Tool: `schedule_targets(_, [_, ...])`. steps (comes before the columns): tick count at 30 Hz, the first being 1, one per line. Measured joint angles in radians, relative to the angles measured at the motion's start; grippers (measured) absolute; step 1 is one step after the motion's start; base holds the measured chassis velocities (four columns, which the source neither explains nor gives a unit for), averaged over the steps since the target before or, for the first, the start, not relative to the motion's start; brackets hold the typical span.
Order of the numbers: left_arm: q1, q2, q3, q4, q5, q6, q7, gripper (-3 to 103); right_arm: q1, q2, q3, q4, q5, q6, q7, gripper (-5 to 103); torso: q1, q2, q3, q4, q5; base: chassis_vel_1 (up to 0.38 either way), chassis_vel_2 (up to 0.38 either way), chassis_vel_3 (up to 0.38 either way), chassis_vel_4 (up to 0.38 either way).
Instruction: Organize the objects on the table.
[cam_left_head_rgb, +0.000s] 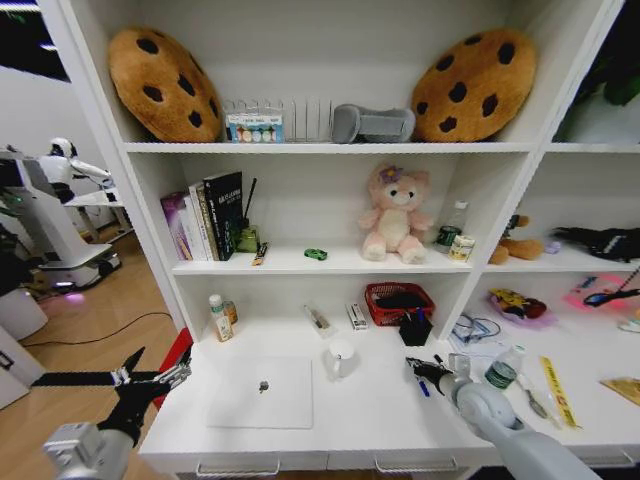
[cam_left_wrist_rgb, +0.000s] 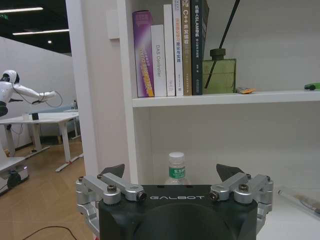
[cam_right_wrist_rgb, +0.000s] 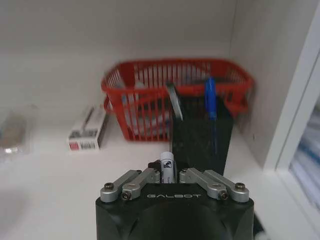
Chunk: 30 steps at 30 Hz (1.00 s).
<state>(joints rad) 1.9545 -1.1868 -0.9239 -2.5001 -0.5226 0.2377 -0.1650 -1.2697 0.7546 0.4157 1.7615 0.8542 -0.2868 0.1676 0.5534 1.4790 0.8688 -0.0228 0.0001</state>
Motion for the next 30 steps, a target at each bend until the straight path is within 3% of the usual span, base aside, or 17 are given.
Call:
schedule_targets(2, [0.0,0.0,0.0,0.0,0.0,0.0,0.0,100,0.03,-0.013,0.014,0.008,-0.098,0.116,-0.044,12,0.0,0.0,0.0,0.0,0.0,0.0,0.0,0.0,0.0])
schedule_targets(3, [0.0,0.0,0.0,0.0,0.0,0.0,0.0,100,0.03,-0.013,0.014,0.008,-0.098,0.116,-0.044,12,0.0,0.0,0.0,0.0,0.0,0.0,0.0,0.0,0.0])
schedule_targets(6, [0.0,0.0,0.0,0.0,0.0,0.0,0.0,100,0.128,-0.025,-0.001,-0.06,-0.2,0.248,-0.071,12,0.0,0.0,0.0,0.0001,-0.0003,0.0,0.0,0.0,0.0])
schedule_targets(17, [0.0,0.0,0.0,0.0,0.0,0.0,0.0,100,0.253,0.01,-0.08,-0.225,-0.239,0.4,-0.094,12,0.0,0.0,0.0,0.0,-0.0002,0.0,0.0,0.0,0.0])
schedule_targets(30, [0.0,0.0,0.0,0.0,0.0,0.0,0.0,100,0.392,0.097,-0.205,-0.417,-0.312,0.572,-0.039,12,0.0,0.0,0.0,0.0001,-0.0001,0.0,0.0,0.0,0.0])
